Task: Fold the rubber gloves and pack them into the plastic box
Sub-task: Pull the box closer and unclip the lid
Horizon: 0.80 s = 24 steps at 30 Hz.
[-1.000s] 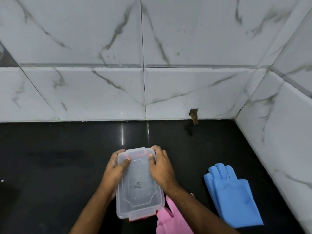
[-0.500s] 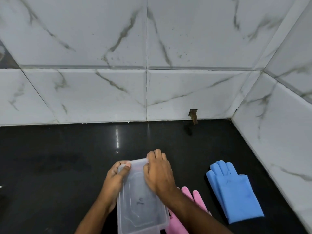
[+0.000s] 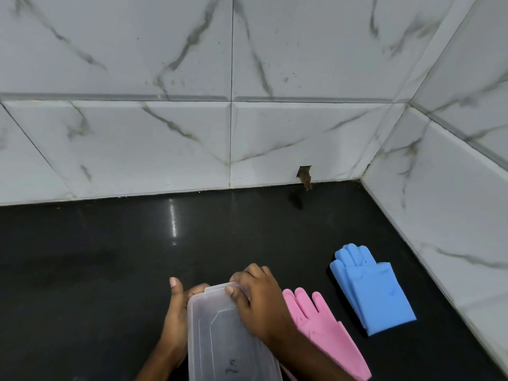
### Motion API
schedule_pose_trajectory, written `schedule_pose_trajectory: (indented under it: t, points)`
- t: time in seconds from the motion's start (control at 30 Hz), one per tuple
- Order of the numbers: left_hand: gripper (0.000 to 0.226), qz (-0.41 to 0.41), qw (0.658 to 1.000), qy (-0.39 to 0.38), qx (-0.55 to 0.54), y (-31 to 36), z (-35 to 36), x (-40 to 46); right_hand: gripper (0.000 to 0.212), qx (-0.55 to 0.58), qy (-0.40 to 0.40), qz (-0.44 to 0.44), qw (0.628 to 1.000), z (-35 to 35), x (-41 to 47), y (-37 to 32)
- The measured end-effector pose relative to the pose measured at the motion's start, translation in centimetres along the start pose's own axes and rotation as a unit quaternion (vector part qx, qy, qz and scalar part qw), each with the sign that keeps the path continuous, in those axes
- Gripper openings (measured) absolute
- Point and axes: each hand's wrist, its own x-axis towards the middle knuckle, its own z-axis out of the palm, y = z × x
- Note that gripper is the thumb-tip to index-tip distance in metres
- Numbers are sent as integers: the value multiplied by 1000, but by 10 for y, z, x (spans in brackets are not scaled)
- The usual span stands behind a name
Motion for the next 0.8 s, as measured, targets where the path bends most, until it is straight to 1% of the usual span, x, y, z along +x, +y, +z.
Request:
schedule_pose_trajectory:
  t: [0.17, 0.33, 0.4, 0.47, 0.53, 0.57, 0.6, 0.67, 0.7, 0.73, 0.8]
  points:
    - [87, 34, 999, -2, 13, -9, -1, -1, 50, -22, 23, -1, 999, 6, -8, 4]
    - [89, 26, 999, 2, 22, -8, 10, 0, 45, -51, 49, -1, 998, 2, -11, 9]
    - [93, 20, 999, 0, 38, -9, 12, -1, 42, -42, 63, 5, 997, -3, -11, 9]
    - [94, -4, 999, 5, 37, -10, 14, 0, 42, -25, 72, 11, 997, -8, -11, 6]
    - [82, -14, 999, 25, 38, -9, 15, 1, 40, 6, 79, 19, 997, -13, -11, 5]
    - [72, 4, 997, 39, 61, -9, 13, 2, 37, 26, 81, 28, 996, -15, -10, 5]
    - [61, 34, 992, 52, 111, -8, 11, 1, 33, 48, 82, 44, 994, -16, -9, 7]
    - [36, 104, 963, 80, 234, -8, 6, -2, 23, 94, 87, 86, 988, -19, -7, 11]
    - [29, 128, 952, 85, 266, -10, 3, -5, 20, 114, 93, 104, 984, -21, -5, 13]
    - [24, 136, 950, 84, 268, -12, 1, -8, 18, 132, 104, 115, 979, -23, -3, 14]
    - [13, 124, 959, 76, 243, -16, 2, -14, 17, 163, 138, 114, 970, -30, 6, 15]
